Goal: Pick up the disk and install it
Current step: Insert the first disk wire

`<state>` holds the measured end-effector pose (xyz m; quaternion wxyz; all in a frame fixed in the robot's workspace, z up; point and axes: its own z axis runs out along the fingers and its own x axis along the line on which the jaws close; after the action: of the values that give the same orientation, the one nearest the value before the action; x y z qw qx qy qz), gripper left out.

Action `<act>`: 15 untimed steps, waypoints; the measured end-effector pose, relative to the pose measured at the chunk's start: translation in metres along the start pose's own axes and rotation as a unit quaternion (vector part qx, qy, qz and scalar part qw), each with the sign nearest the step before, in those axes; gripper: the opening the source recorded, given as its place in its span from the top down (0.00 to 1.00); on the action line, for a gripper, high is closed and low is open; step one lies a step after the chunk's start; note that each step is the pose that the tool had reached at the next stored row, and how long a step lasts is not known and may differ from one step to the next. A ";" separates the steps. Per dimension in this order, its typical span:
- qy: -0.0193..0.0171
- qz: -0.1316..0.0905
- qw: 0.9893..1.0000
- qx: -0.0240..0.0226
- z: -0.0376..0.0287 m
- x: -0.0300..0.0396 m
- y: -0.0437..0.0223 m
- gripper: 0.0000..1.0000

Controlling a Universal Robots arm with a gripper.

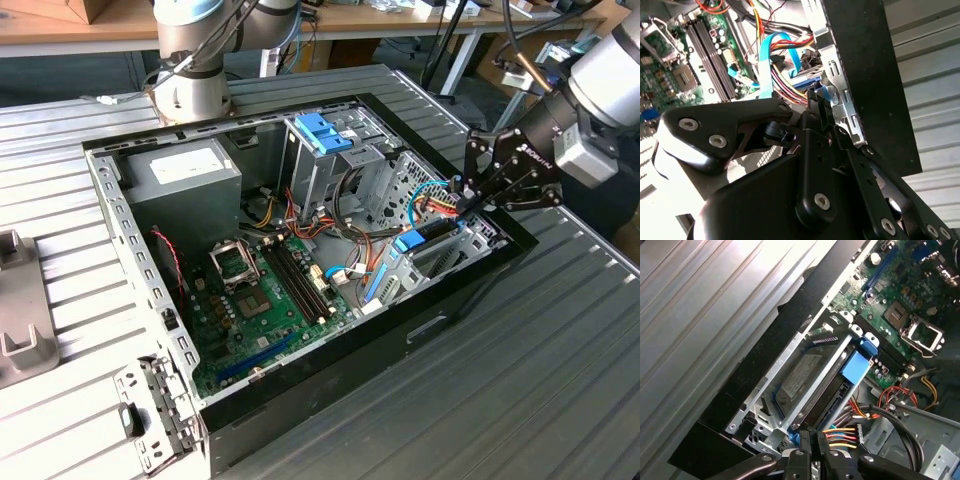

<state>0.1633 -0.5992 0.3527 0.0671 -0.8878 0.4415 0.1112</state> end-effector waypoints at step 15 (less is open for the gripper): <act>0.003 0.093 0.995 0.024 0.0012 0.0003 0.0001 0.83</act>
<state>0.1633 -0.5992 0.3515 0.0767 -0.8411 0.5252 0.1038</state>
